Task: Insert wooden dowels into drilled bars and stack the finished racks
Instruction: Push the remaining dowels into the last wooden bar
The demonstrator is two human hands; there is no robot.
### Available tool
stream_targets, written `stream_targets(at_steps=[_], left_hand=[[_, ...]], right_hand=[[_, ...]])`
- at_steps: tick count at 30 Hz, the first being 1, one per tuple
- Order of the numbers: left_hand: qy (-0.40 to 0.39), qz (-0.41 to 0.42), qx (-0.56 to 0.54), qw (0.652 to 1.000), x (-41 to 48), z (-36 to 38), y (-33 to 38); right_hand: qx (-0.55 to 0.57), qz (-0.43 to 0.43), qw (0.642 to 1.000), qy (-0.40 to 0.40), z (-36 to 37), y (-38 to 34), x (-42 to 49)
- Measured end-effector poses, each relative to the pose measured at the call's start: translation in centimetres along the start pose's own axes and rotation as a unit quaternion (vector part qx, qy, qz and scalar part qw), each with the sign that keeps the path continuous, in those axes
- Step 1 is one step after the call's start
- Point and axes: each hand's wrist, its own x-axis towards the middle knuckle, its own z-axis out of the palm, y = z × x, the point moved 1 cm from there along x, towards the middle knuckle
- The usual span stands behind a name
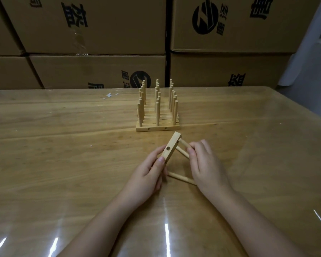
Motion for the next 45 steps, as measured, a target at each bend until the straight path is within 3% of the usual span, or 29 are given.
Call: stream_targets(at_steps=[8,20,26,35,40,45], left_hand=[[-0.001,-0.014,-0.010,1.000,0.0,-0.1,0.0],[0.010,-0.006,0.092,0.996,-0.1,0.2,-0.1],[0.010,-0.010,0.111,0.994,-0.4,0.3,0.4],[-0.003,0.012,0.134,0.991,-0.6,0.4,0.6],[-0.012,0.039,0.160,0.986,-0.6,0.3,0.3],[-0.037,0.055,0.189,0.980,-0.7,0.1,0.5]], right_hand=[[-0.026,-0.014,0.999,0.019,0.0,-0.1,-0.2],[-0.091,-0.052,0.992,0.075,-0.6,-0.4,-0.3],[-0.068,-0.027,0.996,0.050,-0.8,-0.7,-0.4],[0.044,0.084,0.995,-0.043,-0.9,0.3,0.3],[0.164,0.199,0.958,-0.126,-1.7,0.4,0.8],[0.386,0.312,0.836,-0.234,-3.0,1.2,0.9]])
